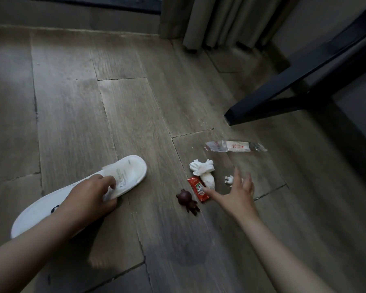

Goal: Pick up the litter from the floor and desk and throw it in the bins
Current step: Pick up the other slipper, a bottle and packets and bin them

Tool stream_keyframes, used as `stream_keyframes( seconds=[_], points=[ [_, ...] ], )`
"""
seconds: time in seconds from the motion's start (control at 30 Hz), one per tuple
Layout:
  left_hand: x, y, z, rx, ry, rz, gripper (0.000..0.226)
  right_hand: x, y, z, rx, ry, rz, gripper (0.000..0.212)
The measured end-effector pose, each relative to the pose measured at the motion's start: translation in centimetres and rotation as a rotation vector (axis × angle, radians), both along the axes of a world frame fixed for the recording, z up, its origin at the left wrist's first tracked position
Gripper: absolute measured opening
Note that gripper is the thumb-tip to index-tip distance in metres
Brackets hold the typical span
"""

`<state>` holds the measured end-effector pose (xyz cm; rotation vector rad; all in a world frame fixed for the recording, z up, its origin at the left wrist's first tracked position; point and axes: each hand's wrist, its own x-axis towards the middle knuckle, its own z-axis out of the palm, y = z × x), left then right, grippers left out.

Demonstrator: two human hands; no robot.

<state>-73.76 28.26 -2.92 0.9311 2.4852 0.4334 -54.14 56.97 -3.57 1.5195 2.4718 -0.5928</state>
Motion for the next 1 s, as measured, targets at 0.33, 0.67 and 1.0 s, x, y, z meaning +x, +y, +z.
stream_keyframes(
  seconds=[0.33,0.67,1.0],
  points=[
    [-0.1,0.0,0.0,-0.006,-0.002,-0.011,0.028,-0.8,-0.8,-0.7,-0.199,0.195,-0.001,0.072],
    [-0.2,0.0,0.1,-0.003,-0.005,-0.020,0.029,-6.4,8.6,0.7,0.089,0.040,0.242,0.089],
    [-0.3,-0.1,-0.5,0.055,0.020,-0.019,0.027,-7.5,6.0,-1.5,-0.068,-0.111,0.214,0.095]
  ],
)
